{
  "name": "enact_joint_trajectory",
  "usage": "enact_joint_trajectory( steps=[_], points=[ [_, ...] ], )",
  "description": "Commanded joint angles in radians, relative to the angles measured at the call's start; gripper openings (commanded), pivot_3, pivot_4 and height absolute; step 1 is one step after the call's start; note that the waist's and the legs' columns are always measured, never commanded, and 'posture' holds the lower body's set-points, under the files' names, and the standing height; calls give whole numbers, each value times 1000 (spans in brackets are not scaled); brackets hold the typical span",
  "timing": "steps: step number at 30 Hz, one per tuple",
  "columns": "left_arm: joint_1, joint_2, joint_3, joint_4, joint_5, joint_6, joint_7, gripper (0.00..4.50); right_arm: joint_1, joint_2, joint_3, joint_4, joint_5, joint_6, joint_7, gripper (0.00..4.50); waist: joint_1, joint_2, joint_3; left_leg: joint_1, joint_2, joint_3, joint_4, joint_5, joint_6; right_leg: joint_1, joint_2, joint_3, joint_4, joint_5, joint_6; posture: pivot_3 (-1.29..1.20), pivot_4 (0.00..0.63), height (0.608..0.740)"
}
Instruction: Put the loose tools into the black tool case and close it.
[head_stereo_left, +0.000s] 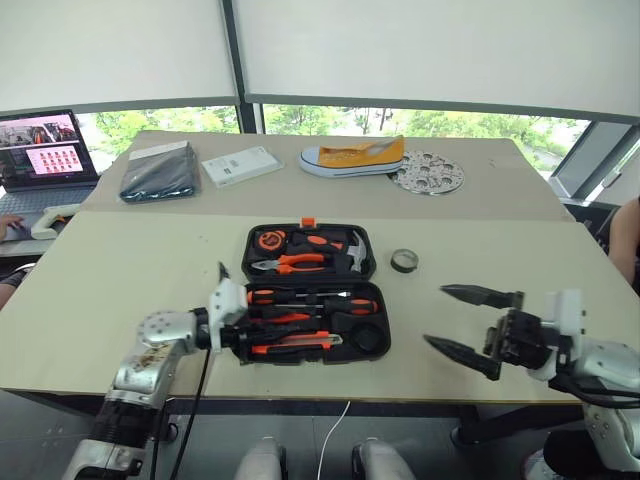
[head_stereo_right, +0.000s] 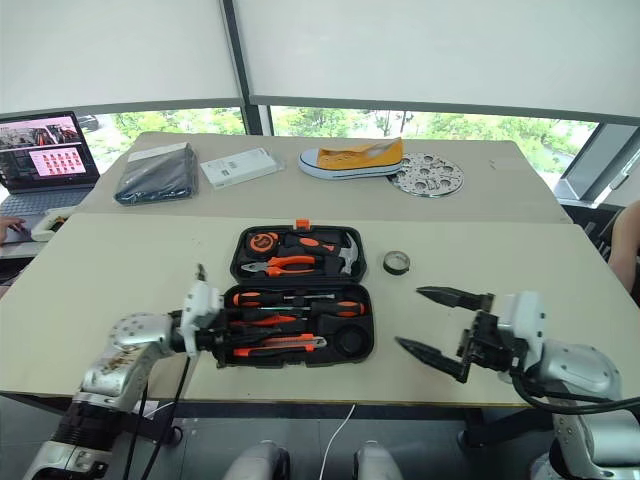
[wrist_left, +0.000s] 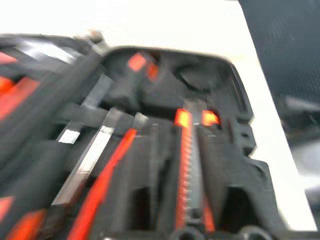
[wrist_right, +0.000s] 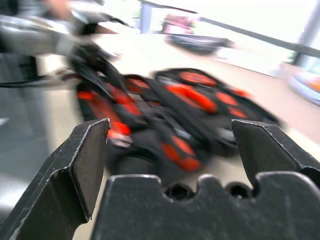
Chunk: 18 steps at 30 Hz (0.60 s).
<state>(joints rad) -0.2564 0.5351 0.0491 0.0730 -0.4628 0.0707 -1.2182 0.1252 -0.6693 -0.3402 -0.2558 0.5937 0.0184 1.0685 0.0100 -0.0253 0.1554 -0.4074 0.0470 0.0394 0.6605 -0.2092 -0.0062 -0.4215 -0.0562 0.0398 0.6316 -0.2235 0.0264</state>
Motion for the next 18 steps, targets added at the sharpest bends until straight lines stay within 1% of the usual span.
enact_joint_trajectory(
  steps=[1, 2, 4, 5, 7, 8, 11, 14, 16, 18],
  points=[
    [46, 18, 129, -70, -116, 85, 74, 3268, 71, 30, -89, 66, -93, -77, -90, 4500, -1, 0, 0, 0, 0, 0, 0, 0, 0, 0, 0, 0, 0, 0, 0, 0, 150, 740],
    [62, 27, 153, -77, -136, 111, 85, 3580, 86, 39, -97, 83, -122, -79, -127, 4500, -1, 0, 0, 0, 0, 0, 0, 0, 0, 0, 0, 0, 0, 0, 0, 0, 150, 740],
    [89, 26, 217, -55, -171, 76, 67, 4233, 100, 66, -104, 111, -150, -55, -206, 4500, -6, 0, 0, 0, 0, 0, 0, 0, 0, 0, 0, 0, 0, -1, 0, 0, 150, 740],
    [98, 30, 237, -42, -171, 58, 63, 4406, 100, 77, -103, 121, -168, -50, -238, 4500, -9, 0, 0, 0, 0, 0, 0, 0, 0, 0, 0, 0, 0, -1, 0, 0, 150, 740],
    [115, 50, 266, -13, -173, 36, 28, 4406, 89, 74, -82, 138, -213, -22, -288, 4500, -14, 0, 0, 1, 0, 1, 0, 0, 0, 0, 0, 0, 0, -2, -3, 0, 150, 740],
    [121, 57, 271, -6, -173, 35, 16, 4406, 82, 70, -73, 141, -225, -12, -299, 4500, -16, 0, 0, 2, 0, 1, 0, 0, 0, 0, 0, 1, 0, -3, -7, 0, 150, 740],
    [124, 74, 269, -14, -183, 8, -55, 4406, -21, 3, -14, 148, -228, 50, -253, 4500, -25, 0, 0, 3, 0, 1, 0, 0, 0, 0, 0, 1, 0, -2, -7, 0, 150, 740],
    [96, 77, 238, -40, -184, -16, -117, 4406, -202, -88, 93, 181, -238, 161, -179, 4500, -33, -1, 1, 3, 0, 2, 0, 0, 0, -1, 0, 4, 0, 0, -7, 0, 150, 740],
    [73, 68, 218, -45, -174, -27, -127, 4406, -328, -124, 176, 216, -253, 234, -136, 4500, -32, -2, 2, 3, 0, 3, 0, 1, 1, -1, 1, 4, 0, 1, -8, 0, 150, 740],
    [59, 56, 198, -41, -167, -29, -126, 4406, -469, -137, 276, 279, -299, 266, -84, 4500, -28, -3, 2, 3, 2, 2, 0, 1, 1, -1, 3, 4, 0, 0, -9, 0, 150, 740]
  ],
)
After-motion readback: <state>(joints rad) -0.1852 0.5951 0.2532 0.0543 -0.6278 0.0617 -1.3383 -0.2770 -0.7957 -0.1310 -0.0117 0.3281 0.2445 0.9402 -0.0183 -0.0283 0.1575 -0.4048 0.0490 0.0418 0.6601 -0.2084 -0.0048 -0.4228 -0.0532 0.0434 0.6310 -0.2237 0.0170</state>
